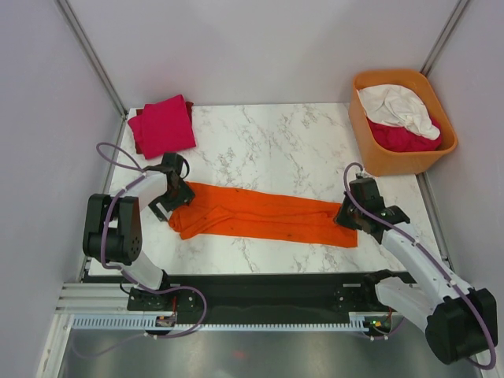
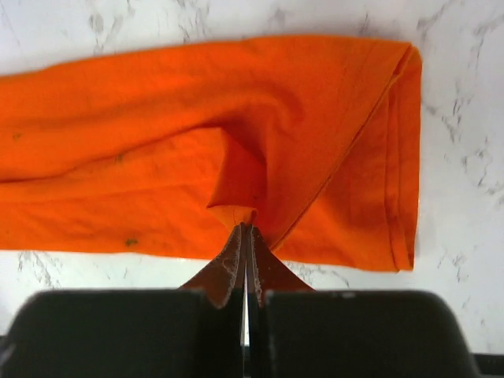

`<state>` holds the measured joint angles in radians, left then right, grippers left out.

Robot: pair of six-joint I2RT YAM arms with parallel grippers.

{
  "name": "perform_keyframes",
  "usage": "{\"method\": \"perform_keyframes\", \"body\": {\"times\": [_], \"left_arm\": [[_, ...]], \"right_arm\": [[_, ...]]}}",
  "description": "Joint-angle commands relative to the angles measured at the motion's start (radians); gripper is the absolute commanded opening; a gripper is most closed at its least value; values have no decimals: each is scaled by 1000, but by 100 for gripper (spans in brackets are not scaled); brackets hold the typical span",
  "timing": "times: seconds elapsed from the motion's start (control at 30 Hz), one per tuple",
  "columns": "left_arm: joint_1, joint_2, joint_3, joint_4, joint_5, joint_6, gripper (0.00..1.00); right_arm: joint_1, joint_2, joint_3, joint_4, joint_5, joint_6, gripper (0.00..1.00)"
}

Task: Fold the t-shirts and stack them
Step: Fold the tshirt

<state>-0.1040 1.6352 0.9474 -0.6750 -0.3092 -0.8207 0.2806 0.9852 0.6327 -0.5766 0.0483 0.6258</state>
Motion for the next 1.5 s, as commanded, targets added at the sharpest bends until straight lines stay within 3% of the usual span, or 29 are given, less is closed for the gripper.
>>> {"method": "perform_keyframes", "body": {"times": [0.0, 0.13, 0.2, 0.23, 0.27, 0.37, 0.4, 0.43, 0.47, 0.63, 0.73, 0.77, 0.8, 0.83, 0.93, 1.23, 1.47], "left_arm": [[15, 34, -59, -29, -107, 2, 100], [15, 28, -65, -29, -107, 2, 100], [15, 26, -65, -29, -107, 2, 100], [15, 26, -65, -29, -107, 2, 100], [15, 26, -67, -29, -107, 2, 100], [15, 23, -71, -29, -107, 2, 100], [15, 20, -71, -29, -107, 2, 100], [15, 21, -71, 7, 152, 59, 72], [13, 22, -71, 480, 154, 122, 71], [12, 22, -70, 486, 151, 126, 71], [10, 18, -73, 488, 147, 126, 71], [9, 17, -73, 491, 145, 126, 71], [9, 15, -75, 491, 145, 127, 71], [10, 17, -75, 491, 145, 126, 71], [9, 15, -75, 492, 145, 127, 71], [9, 25, -68, 494, 142, 126, 71], [9, 70, -15, 492, 140, 124, 71]], "right_arm": [[12, -66, -28, -120, -47, 78, 0], [12, -253, -41, -254, 17, 184, 9], [12, -322, -24, -293, 113, 227, 38], [12, -373, -2, -314, 139, 253, 92], [12, -387, 14, -327, 169, 259, 98], [11, -390, 74, -313, 214, 230, 98], [11, -388, 81, -283, 197, 213, 98], [12, -366, 85, -210, 182, 198, 98], [12, -340, 91, -178, 165, 177, 98], [14, -62, 101, 25, 47, 88, 94], [12, 81, 113, 127, 74, 45, 69], [14, 113, 117, 144, 68, 40, 40], [15, 166, 119, 164, 55, 35, 34], [19, 190, 116, 191, 42, 31, 21], [38, 243, 88, 225, 16, 35, 9], [123, 254, -44, 271, -8, 63, 1], [181, 205, -126, 265, -45, 103, 0]]}}
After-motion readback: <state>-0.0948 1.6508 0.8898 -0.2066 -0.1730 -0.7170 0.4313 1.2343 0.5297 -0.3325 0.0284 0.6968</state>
